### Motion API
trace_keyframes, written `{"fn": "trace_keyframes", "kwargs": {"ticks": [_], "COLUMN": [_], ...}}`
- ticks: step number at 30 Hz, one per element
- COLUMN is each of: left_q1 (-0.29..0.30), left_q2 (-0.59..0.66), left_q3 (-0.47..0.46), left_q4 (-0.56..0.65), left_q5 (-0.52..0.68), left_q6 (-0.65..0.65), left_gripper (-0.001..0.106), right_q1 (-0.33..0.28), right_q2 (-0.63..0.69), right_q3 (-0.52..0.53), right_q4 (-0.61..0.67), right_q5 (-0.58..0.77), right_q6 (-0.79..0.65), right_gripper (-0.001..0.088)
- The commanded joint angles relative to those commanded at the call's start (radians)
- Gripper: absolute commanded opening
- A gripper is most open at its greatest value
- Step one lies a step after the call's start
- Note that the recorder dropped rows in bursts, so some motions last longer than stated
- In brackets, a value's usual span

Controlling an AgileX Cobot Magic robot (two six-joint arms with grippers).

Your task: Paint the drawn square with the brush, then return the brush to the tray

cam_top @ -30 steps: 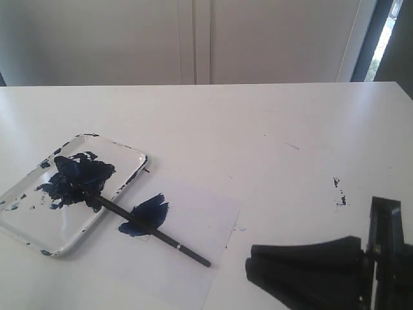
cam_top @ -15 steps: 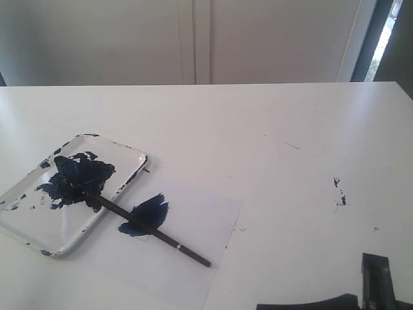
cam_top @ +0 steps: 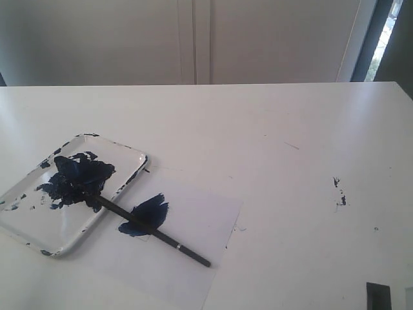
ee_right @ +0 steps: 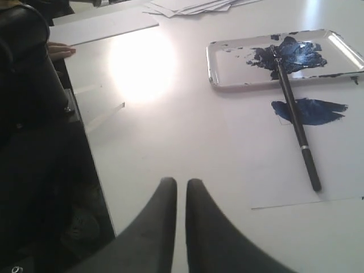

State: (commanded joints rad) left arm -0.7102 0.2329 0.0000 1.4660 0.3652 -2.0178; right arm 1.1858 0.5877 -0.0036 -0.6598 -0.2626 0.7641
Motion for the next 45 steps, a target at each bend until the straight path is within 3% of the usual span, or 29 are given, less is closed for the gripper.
{"fn": "trace_keyframes", "kwargs": {"ticks": [13, 19, 26, 42, 45], "left_q1": [0.000, 0.000, 0.000, 0.000, 0.000], "left_q2": [0.000, 0.000, 0.000, 0.000, 0.000], "left_q3": [0.000, 0.000, 0.000, 0.000, 0.000], "left_q4": [0.000, 0.000, 0.004, 0.007, 0.007], "left_q5": [-0.168, -0.215, -0.217, -0.217, -0.217], "left_q6": [0.003, 0.002, 0.002, 0.002, 0.002], "left_gripper": [0.000, 0.000, 0.000, 0.000, 0.000], "right_q1": [0.000, 0.000, 0.000, 0.000, 0.000], "right_q2": [0.000, 0.000, 0.000, 0.000, -0.050], "right_q3": [0.004, 0.004, 0.004, 0.004, 0.004], "right_q4": [0.040, 0.040, 0.040, 0.038, 0.038], "right_q5": [0.032, 0.062, 0.002, 0.021, 0.021], "right_q6": [0.007, 0.112, 0.133, 0.133, 0.133], "right_gripper": [0.0066, 0.0066, 0.0066, 0.0066, 0.0066]}}
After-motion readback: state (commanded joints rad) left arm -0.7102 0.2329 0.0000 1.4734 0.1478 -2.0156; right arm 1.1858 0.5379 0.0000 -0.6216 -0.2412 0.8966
